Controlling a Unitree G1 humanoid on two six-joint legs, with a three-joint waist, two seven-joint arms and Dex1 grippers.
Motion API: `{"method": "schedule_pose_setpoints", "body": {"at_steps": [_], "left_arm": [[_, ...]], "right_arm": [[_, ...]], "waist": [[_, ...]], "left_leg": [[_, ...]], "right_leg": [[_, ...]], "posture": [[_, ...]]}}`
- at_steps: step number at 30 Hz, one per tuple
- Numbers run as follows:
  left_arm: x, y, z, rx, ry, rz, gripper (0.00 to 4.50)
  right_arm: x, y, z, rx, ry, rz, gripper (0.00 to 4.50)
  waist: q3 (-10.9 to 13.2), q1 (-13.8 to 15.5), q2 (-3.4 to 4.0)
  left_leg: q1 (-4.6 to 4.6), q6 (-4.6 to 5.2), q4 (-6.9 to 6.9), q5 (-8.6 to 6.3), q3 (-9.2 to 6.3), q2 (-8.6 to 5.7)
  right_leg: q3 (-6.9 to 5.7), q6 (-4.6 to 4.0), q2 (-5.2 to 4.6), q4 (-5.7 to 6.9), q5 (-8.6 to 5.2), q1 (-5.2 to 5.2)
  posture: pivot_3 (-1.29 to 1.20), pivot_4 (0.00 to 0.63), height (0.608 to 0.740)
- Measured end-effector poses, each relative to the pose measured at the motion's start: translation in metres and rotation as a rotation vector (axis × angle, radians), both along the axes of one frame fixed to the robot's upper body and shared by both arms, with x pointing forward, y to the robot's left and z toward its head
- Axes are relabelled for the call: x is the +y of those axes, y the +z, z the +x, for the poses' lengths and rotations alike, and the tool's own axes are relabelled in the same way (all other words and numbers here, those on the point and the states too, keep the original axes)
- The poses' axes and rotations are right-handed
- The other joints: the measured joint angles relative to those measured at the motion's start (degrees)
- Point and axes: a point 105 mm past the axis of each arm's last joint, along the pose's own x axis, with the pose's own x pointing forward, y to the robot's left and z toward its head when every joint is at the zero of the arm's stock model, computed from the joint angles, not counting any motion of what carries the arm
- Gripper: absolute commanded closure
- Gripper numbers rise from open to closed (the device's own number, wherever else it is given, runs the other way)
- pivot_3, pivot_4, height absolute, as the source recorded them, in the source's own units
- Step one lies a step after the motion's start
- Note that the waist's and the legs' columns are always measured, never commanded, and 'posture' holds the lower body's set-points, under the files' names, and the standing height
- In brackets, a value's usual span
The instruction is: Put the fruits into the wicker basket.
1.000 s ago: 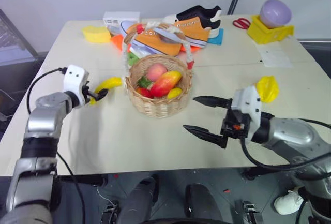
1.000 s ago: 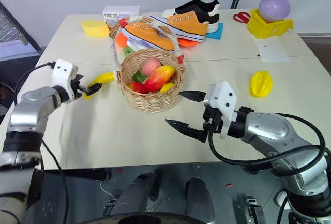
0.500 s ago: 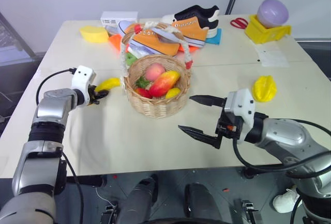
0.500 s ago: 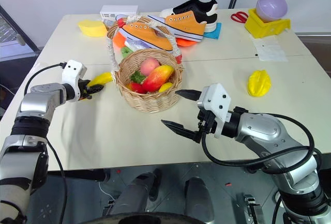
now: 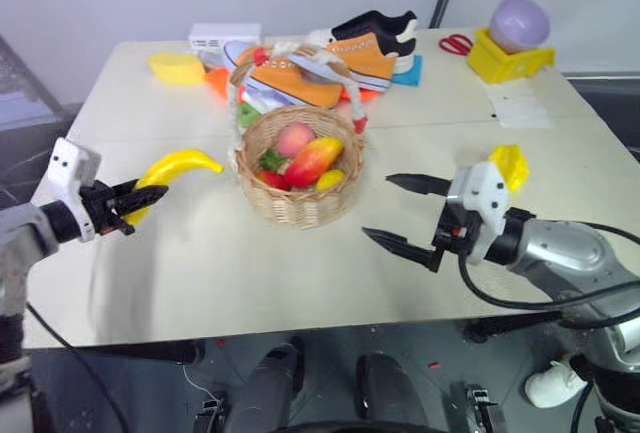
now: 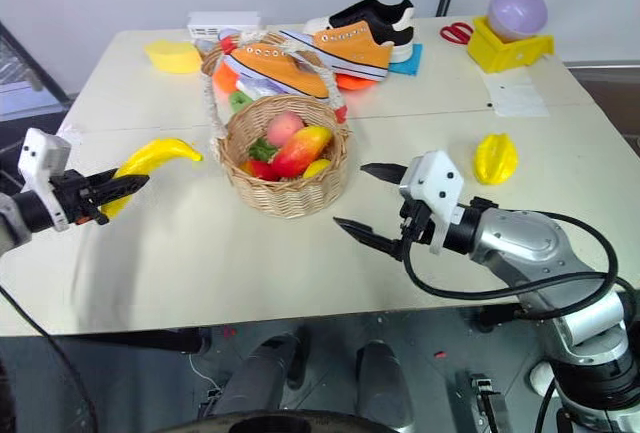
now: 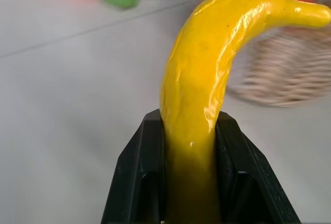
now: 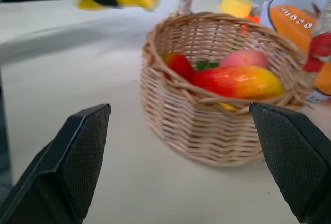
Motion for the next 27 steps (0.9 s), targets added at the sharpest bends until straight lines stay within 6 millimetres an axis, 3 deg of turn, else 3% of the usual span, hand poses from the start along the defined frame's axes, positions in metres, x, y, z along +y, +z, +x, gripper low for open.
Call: {"method": "schedule_pose_setpoints", "body": {"at_steps": [4, 7, 12, 15, 21, 24, 27], "left_arm": [[-0.055, 0.020, 0.007, -0.062, -0.118, 0.007, 3.89], [-0.098, 0.029, 0.024, -0.126, -0.158, 0.078, 3.89], [-0.149, 0.029, 0.063, -0.133, -0.102, 0.090, 3.89], [-0.158, 0.028, 0.076, -0.113, -0.069, 0.115, 3.89], [-0.163, 0.023, 0.080, -0.091, -0.096, 0.151, 1.05], [-0.156, 0.027, 0.077, -0.108, -0.124, 0.176, 1.05], [-0.152, 0.034, 0.064, -0.159, -0.200, 0.163, 1.05]], "right_arm": [[-0.005, 0.006, 0.010, -0.019, 0.000, 0.001, 0.00], [-0.006, 0.010, 0.014, -0.036, 0.003, 0.000, 0.00], [-0.006, 0.009, 0.017, -0.044, -0.005, -0.007, 0.00], [-0.006, 0.009, 0.018, -0.048, -0.021, -0.002, 0.00], [-0.015, 0.002, 0.020, -0.038, -0.107, -0.004, 0.00], [-0.036, 0.000, 0.030, -0.044, -0.241, -0.005, 0.00], [-0.075, -0.005, 0.047, -0.037, -0.457, 0.012, 0.00]], "waist": [[0.0, 1.0, -0.02], [0.0, 0.5, -0.07], [0.0, 0.2, -0.12], [0.0, -0.3, -0.12], [0.0, 0.0, -0.13], [0.0, 0.1, -0.13], [0.0, 0.2, -0.12]], "left_leg": [[-0.02, 0.00, 0.05, 0.00, 0.04, -0.02], [-0.03, 0.00, 0.12, 0.02, 0.08, -0.02], [-0.09, 0.11, 0.07, 0.12, 0.10, 0.02], [-0.08, 0.12, 0.06, 0.13, 0.12, 0.02], [-0.08, 0.11, 0.11, 0.15, 0.11, 0.00], [-0.08, 0.09, 0.11, 0.15, 0.11, 0.00], [-0.08, 0.08, 0.10, 0.15, 0.12, 0.00]], "right_leg": [[-0.07, 0.00, -0.05, -0.04, 0.00, 0.06], [-0.04, 0.05, -0.03, -0.03, 0.02, 0.08], [-0.07, 0.28, 0.06, 0.14, 0.14, 0.08], [-0.06, 0.29, 0.08, 0.18, 0.14, 0.06], [-0.06, 0.29, 0.07, 0.20, 0.14, 0.08], [-0.05, 0.27, 0.08, 0.20, 0.14, 0.08], [-0.05, 0.26, 0.08, 0.19, 0.14, 0.08]], "posture": [[0.00, 0.150, 0.740], [0.00, 0.150, 0.740], [0.00, 0.150, 0.740], [0.00, 0.150, 0.740], [0.00, 0.150, 0.740], [0.00, 0.150, 0.740], [0.00, 0.150, 0.740]]}}
